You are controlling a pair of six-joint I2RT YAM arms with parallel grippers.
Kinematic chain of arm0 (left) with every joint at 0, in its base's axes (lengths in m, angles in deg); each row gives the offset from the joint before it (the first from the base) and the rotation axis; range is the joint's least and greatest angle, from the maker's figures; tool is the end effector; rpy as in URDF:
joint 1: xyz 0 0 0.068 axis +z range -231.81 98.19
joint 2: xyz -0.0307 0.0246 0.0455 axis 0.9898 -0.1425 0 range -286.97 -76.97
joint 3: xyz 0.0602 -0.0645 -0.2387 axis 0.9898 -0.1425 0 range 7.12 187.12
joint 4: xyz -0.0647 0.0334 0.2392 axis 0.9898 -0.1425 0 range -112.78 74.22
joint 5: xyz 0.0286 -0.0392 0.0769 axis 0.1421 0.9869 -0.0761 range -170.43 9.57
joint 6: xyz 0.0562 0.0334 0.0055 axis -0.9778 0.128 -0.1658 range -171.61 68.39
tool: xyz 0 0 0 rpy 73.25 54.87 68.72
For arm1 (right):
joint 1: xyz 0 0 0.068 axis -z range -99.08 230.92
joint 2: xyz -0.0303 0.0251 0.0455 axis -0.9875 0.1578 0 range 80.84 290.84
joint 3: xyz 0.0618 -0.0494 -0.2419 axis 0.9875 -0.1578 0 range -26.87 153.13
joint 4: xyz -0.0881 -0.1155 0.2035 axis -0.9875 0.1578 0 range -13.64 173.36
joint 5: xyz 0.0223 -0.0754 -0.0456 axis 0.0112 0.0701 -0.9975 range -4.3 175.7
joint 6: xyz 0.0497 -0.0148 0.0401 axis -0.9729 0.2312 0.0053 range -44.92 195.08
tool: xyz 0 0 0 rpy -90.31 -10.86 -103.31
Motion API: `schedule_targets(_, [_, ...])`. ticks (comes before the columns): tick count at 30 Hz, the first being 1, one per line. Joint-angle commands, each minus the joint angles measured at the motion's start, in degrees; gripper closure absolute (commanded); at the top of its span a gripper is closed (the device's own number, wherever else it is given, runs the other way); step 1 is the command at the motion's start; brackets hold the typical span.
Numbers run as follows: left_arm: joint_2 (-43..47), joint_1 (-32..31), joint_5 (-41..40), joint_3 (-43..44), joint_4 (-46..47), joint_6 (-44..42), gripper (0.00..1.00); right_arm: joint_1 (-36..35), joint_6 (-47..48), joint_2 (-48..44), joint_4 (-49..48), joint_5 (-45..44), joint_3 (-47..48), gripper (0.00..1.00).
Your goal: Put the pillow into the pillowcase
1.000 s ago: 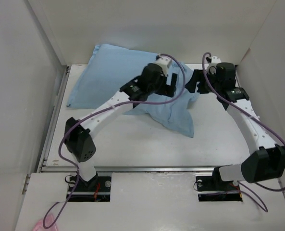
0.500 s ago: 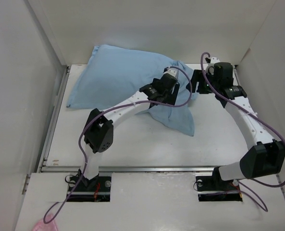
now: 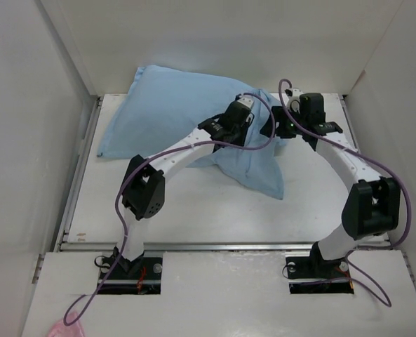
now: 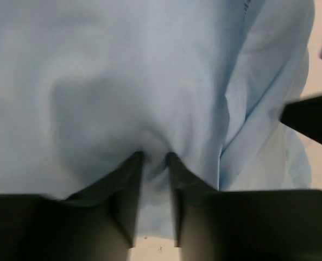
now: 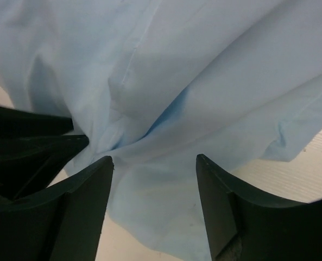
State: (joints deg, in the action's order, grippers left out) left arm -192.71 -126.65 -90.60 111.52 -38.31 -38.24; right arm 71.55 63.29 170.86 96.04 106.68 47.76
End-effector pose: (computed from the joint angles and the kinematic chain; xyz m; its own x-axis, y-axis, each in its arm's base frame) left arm 0.3397 -0.3250 0.2777 -0.5208 0.1971 -0.8306 0.4827 0.8705 -0.0961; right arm 0.3526 0.0769 0.2844 -0.6451 0.0869 -0.7591 -0.3160 0.8742 0.3686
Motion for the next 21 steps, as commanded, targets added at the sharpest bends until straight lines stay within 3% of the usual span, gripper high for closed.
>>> schedule_targets(1, [0.61, -0.42, 5.60, 2.21, 1.43, -2.47, 0.82, -0.21, -0.51, 2.35, -5.79, 3.46, 2.45, 0.33])
schedule_targets(2, [0.61, -0.42, 5.60, 2.21, 2.21, -3.16, 0.98, -0.21, -1.21, 2.36, -6.93, 4.33, 1.67, 0.38])
schedule_targets(4, [1.22, -0.42, 5.60, 2.21, 2.92, -3.87, 1.00, -0.21, -1.22, 4.02, -10.44, 5.21, 0.52, 0.48])
schedule_targets(6, [4.64, -0.42, 5.08, 1.69, 4.66, -3.87, 1.00, -0.21, -1.74, 5.34, -11.77, 5.22, 0.52, 0.74])
schedule_targets(8, [8.32, -0.42, 4.55, -1.90, 7.13, -3.87, 1.00, -0.21, -2.35, 7.97, -13.52, 5.22, 1.04, 0.88])
schedule_targets(9, [12.69, -0.42, 4.55, -3.66, 10.45, -3.87, 1.00, -0.21, -2.36, 8.85, -14.14, 5.22, 1.04, 1.00])
schedule_targets(14, [21.52, -0.42, 6.21, -8.69, 11.63, -4.49, 1.00, -0.21, -7.36, 12.99, -21.78, 6.89, 1.04, 1.00])
schedule_targets(18, [25.38, -1.22, 9.55, -11.40, 10.39, -4.49, 1.00, -3.99, -8.85, 16.85, -21.79, 4.17, 4.46, 1.00])
schedule_targets(21, [27.41, -2.97, 12.09, -14.21, 10.39, -4.49, 1.00, -4.61, -11.75, 18.26, -27.12, 10.47, 5.00, 1.00])
